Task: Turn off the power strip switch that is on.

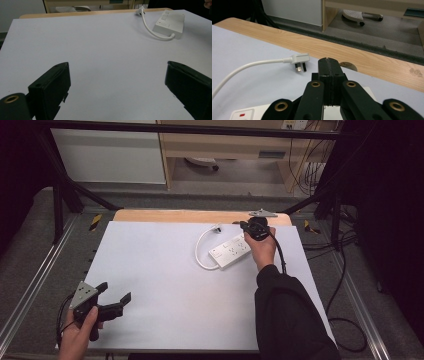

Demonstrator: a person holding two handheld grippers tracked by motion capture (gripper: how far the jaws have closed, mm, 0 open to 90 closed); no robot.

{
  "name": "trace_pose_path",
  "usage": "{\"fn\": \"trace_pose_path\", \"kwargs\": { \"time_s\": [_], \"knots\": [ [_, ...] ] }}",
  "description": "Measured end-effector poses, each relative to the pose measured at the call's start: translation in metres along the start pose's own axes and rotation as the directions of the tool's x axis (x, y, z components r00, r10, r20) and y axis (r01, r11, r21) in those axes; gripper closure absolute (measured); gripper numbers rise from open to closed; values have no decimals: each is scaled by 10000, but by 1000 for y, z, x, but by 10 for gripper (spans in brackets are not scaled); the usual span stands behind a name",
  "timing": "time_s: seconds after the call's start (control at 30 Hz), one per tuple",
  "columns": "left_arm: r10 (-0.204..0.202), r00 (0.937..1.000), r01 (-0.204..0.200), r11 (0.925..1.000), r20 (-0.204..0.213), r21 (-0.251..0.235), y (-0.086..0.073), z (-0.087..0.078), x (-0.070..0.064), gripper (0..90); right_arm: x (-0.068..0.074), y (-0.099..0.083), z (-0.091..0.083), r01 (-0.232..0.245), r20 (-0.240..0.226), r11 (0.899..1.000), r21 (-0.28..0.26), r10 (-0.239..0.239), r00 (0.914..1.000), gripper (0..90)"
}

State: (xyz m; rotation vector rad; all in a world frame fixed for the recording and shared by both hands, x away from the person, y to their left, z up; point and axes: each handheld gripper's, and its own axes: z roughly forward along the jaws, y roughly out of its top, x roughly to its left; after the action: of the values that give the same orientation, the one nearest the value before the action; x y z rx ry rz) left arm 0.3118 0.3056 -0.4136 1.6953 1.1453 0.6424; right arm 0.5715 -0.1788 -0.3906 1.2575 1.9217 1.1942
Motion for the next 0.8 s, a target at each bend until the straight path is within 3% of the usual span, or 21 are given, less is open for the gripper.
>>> {"fn": "trace_pose_path", "kwargs": {
  "time_s": [0.33, 0.8],
  "knots": [
    [5, 10000, -5, 10000, 31, 0, 0, 0, 0, 64, -6, -8, 10, 50, 312, 9990, 444, -63, 9995, 900],
    [12, 10000, -12, 10000, 32, 1, 0, 0, 0, 64, -6, -15, 15, 313, 360, 9967, 752, -341, 9988, 900]
  ]
}}
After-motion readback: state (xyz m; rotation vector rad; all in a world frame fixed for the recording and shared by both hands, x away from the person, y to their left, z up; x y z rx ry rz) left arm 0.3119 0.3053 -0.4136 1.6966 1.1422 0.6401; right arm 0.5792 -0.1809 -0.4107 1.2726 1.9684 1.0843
